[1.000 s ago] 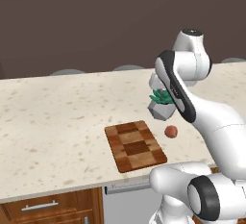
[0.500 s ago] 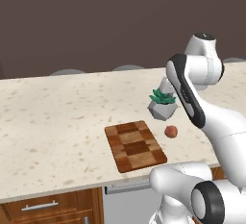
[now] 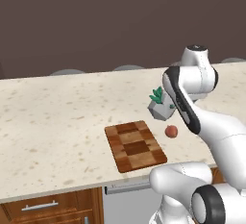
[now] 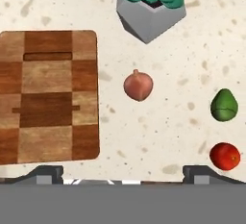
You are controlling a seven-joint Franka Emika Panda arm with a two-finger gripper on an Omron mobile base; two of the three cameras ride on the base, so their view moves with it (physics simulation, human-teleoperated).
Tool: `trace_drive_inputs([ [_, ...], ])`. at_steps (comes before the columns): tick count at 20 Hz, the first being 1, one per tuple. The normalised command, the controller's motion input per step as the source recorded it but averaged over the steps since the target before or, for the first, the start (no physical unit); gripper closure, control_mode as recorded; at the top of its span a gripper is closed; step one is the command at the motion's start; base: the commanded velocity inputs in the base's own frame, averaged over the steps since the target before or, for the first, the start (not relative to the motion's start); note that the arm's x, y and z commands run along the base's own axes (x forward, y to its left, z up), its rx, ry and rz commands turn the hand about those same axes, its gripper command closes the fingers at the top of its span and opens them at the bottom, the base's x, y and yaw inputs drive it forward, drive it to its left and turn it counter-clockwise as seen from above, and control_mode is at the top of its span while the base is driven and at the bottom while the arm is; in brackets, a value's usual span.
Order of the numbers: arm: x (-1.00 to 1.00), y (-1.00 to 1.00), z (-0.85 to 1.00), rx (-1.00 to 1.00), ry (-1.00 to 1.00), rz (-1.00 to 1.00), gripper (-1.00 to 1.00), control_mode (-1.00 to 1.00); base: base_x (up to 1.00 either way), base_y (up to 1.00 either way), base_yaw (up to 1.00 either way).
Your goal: Place the avocado, onion, tomato, and bell pepper on the cutting board.
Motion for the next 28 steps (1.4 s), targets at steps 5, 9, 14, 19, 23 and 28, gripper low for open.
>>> trace_drive_inputs([
  [5,0.00,-0.03,-0.38,-0.06,0.05,0.00,-1.00,-1.00,0.00,0.00,0.00],
  [9,0.07,-0.07,-0.35,-0.01,0.01,0.00,-1.00,-1.00,0.00,0.00,0.00],
  [14,0.21,-0.08,-0.28,0.00,0.00,0.00,-1.00,-1.00,0.00,0.00,0.00],
  [19,0.29,-0.02,-0.31,0.00,0.01,0.00,-1.00,-1.00,0.00,0.00,0.00],
  [23,0.36,-0.06,-0.22,0.00,0.03,0.00,-1.00,-1.00,0.00,0.00,0.00],
  [28,0.19,-0.13,-0.27,0.00,0.01,0.00,-1.00,-1.00,0.00,0.00,0.00],
])
